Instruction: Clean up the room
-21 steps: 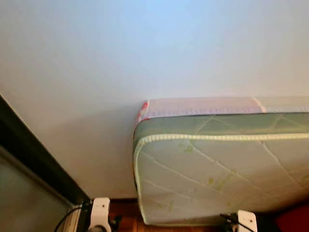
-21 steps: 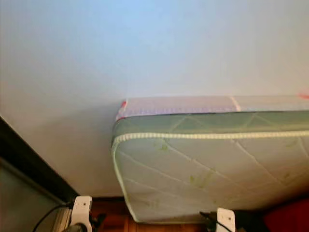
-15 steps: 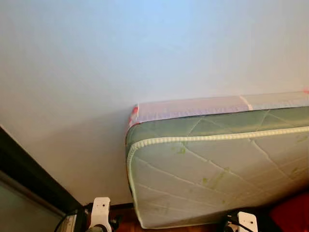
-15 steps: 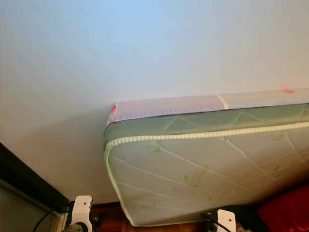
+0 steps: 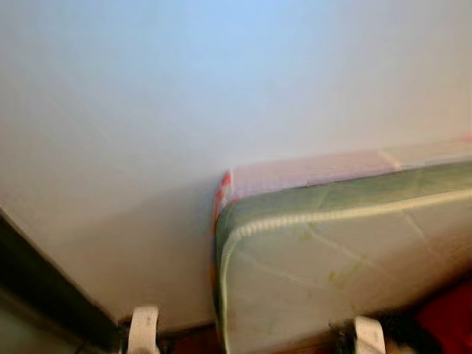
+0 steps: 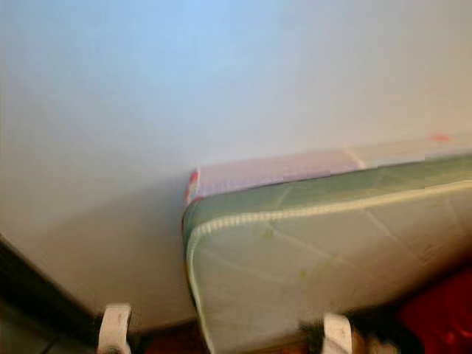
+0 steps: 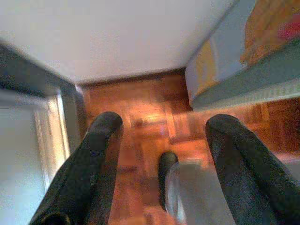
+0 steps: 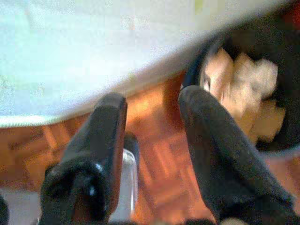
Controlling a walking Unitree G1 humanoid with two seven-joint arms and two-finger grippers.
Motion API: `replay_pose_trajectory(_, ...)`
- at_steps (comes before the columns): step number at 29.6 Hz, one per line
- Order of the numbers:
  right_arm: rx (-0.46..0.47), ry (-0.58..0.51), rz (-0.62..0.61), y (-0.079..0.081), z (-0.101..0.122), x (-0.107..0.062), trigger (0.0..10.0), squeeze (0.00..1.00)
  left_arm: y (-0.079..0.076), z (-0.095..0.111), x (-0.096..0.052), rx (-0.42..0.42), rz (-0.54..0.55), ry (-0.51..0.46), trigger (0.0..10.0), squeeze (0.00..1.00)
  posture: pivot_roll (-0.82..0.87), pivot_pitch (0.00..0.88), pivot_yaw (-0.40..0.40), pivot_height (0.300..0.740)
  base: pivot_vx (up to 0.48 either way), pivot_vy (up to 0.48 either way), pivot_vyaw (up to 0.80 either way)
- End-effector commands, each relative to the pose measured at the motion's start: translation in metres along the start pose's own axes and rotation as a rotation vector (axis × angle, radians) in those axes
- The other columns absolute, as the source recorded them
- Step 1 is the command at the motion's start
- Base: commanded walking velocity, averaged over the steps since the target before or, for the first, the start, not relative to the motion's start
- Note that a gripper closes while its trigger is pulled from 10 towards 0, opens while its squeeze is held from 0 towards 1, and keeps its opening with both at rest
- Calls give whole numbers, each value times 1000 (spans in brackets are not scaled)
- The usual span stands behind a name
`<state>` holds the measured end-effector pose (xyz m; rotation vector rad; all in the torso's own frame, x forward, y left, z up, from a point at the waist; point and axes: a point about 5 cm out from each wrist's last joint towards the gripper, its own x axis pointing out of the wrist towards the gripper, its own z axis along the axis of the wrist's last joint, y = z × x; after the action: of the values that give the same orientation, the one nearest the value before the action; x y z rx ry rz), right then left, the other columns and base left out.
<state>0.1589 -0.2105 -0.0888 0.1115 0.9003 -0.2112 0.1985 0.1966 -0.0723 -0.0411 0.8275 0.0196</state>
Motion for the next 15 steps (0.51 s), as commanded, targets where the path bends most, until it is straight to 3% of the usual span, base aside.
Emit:
replay_pose_trajectory(1, -64, 161, 100, -50, 39, 2, 10000, 0, -7, -42, -10, 96, 2, 172, 10000, 0, 214, 45, -139, 740, 0, 0, -788)
replay_pose_trajectory(5, -59, 159, 96, -50, 39, 2, 10000, 0, -7, -42, -10, 99, 1, 172, 10000, 0, 214, 47, -140, 740, 0, 0, -786)
replay_pose_trajectory(10, -10, 131, 78, -50, 40, 3, 10000, 0, -7, -41, -10, 91, 5, 167, 10000, 0, 214, 56, -140, 740, 0, 0, 0)
replay_pose_trajectory(15, -22, 140, 76, -50, 40, 3, 10000, 0, -7, -41, -10, 91, 5, 167, 10000, 0, 217, 59, -140, 740, 0, 0, 0)
